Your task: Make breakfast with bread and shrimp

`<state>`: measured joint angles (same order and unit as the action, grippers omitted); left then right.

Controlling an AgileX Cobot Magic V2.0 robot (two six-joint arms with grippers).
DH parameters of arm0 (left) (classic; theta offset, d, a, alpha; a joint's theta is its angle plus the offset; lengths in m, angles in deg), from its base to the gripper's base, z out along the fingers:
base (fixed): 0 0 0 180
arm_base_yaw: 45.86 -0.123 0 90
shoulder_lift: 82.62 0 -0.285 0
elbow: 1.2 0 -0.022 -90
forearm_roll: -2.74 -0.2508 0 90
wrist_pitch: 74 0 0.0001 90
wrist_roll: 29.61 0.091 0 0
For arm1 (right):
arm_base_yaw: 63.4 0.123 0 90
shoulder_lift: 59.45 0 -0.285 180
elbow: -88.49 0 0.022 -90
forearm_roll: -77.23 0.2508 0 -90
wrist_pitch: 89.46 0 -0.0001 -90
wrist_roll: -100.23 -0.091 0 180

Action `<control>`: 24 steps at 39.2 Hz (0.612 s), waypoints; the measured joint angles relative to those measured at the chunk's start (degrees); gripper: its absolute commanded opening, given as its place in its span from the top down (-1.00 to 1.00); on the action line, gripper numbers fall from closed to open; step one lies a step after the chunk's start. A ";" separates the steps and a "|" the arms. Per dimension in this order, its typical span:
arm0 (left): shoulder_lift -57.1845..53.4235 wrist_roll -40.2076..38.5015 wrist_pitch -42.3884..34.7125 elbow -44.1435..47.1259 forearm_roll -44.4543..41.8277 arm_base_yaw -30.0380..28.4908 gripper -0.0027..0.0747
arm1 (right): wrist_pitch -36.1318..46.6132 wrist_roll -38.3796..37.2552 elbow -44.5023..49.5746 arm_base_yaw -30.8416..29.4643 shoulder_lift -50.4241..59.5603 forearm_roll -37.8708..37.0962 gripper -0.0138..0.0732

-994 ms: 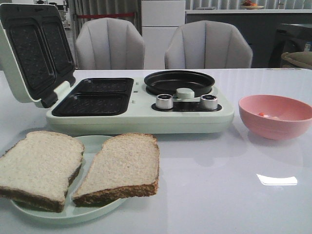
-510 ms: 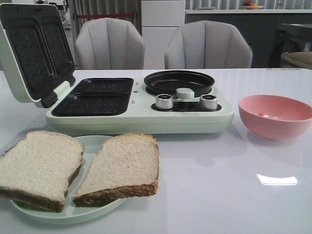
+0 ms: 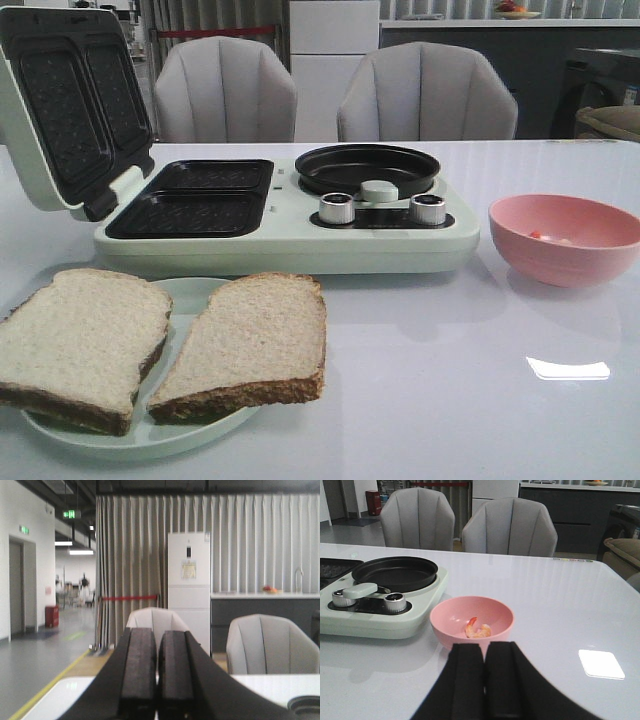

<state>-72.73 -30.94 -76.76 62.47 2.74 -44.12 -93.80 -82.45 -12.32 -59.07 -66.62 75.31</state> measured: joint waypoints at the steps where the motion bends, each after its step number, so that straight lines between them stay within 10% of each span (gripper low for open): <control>1: 1.06 0.00 1.82 -2.02 0.00 0.00 0.64 | 0.00 0.00 0.00 0.00 0.00 0.00 0.37; 24: 9.50 0.00 17.34 -10.12 0.00 0.00 0.57 | 0.00 0.00 0.00 0.00 0.00 0.00 0.37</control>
<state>-63.23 -30.94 -59.42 52.35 2.74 -44.12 -93.80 -82.45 -12.32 -59.07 -66.62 75.31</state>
